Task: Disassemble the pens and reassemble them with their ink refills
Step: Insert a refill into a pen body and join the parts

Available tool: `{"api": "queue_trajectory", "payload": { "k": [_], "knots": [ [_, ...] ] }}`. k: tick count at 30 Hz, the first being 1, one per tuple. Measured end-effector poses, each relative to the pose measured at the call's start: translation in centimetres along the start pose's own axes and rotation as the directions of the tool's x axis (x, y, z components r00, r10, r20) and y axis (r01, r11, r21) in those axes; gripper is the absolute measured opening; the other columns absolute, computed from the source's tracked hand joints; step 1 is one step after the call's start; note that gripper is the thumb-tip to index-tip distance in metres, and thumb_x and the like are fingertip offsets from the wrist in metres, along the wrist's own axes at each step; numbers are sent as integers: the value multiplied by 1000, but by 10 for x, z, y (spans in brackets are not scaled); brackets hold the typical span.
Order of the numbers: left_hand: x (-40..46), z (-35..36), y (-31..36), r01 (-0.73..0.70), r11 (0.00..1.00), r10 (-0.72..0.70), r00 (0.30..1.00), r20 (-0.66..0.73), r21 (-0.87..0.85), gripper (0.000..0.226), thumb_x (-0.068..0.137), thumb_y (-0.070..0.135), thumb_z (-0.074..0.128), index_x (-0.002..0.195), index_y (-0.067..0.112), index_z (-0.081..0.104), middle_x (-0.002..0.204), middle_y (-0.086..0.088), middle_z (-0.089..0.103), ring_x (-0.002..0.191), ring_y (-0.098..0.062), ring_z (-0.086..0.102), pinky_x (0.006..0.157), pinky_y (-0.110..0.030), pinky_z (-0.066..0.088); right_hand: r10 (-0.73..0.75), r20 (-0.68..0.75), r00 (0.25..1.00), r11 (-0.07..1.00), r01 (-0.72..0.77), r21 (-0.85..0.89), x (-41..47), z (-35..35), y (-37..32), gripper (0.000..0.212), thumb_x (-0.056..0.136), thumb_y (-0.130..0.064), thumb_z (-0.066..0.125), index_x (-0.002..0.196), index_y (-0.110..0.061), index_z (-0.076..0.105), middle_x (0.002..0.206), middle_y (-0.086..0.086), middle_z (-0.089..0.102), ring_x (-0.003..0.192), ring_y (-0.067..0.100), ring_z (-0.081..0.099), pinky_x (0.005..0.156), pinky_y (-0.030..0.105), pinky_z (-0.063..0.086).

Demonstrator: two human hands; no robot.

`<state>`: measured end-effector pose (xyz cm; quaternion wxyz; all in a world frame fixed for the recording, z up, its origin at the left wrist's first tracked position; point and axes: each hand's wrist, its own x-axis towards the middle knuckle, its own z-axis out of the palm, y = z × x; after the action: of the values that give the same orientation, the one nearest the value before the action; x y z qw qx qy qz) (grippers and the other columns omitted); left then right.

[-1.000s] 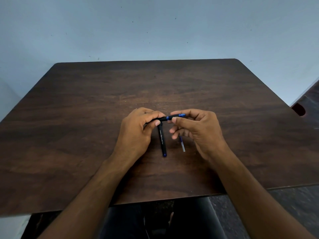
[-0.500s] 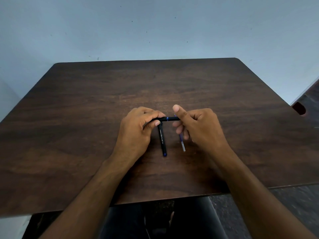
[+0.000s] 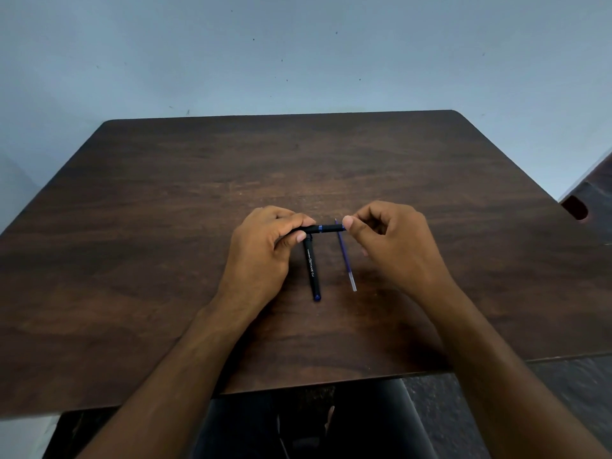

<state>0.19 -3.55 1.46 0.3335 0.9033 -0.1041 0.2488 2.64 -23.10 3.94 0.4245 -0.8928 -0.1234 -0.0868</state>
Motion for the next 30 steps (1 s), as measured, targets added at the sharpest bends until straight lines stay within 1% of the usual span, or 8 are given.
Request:
{"api": "queue_trajectory", "payload": {
  "k": [5,8,10,14,20,24,26,30],
  "knots": [
    [0,2,-1,-8,1000,8,1000,-5,0,24,89,7,69,109,18,75,101,6,69,99,-11,59,87,-21,44,20,45,999,997,-16,-71,2,8,-3,43,104,-35,50,68,-14,60,54,-5,51,47,5,45,48,13,41],
    [0,0,-3,2,1000,-2,1000,-9,-3,24,89,9,68,109,20,75,101,10,67,99,-8,57,87,-14,40,51,63,997,999,-51,3,2,6,-4,44,101,-47,49,70,-18,64,60,5,63,52,6,55,54,22,50],
    [0,0,-3,10,1000,-10,1000,-6,-2,24,90,10,68,110,22,75,102,11,67,100,-8,57,87,-17,41,10,37,999,999,-11,32,0,1,-3,34,95,-49,59,79,-21,68,67,-2,68,59,4,60,55,17,50],
    [0,2,-2,4,1000,-4,1000,-1,-3,24,90,9,68,110,20,75,102,8,69,100,-10,58,86,-17,41,-49,32,998,999,49,1,1,-2,1,14,93,-32,70,83,-22,69,68,-12,63,59,-3,57,55,8,42],
    [0,2,1,-10,1000,10,1000,-8,-12,25,88,6,69,109,18,76,101,7,69,99,-12,59,88,-20,44,-40,42,998,998,42,-53,2,5,0,43,103,-35,51,65,-17,60,53,-8,53,48,4,49,50,11,39],
    [0,0,-1,5,1000,-5,1000,-1,-8,24,90,7,68,109,18,75,102,9,67,100,-11,58,87,-16,42,26,73,997,1000,-26,4,3,4,-4,54,99,-54,44,69,-16,67,60,7,66,51,14,57,53,23,48],
    [-1,0,-1,8,1000,-8,1000,0,-8,23,90,8,68,110,19,75,102,7,69,100,-12,59,87,-21,45,-7,57,998,1000,7,-8,2,0,-3,44,96,-54,53,77,-17,69,66,0,67,57,10,58,54,20,46],
    [0,1,0,7,1000,-7,1000,0,-17,23,91,9,68,110,19,75,103,4,70,101,-14,60,87,-28,48,-66,44,997,998,65,23,1,-6,-1,12,91,-30,72,87,-19,71,71,-12,64,60,-7,55,55,7,41]
  ]
}}
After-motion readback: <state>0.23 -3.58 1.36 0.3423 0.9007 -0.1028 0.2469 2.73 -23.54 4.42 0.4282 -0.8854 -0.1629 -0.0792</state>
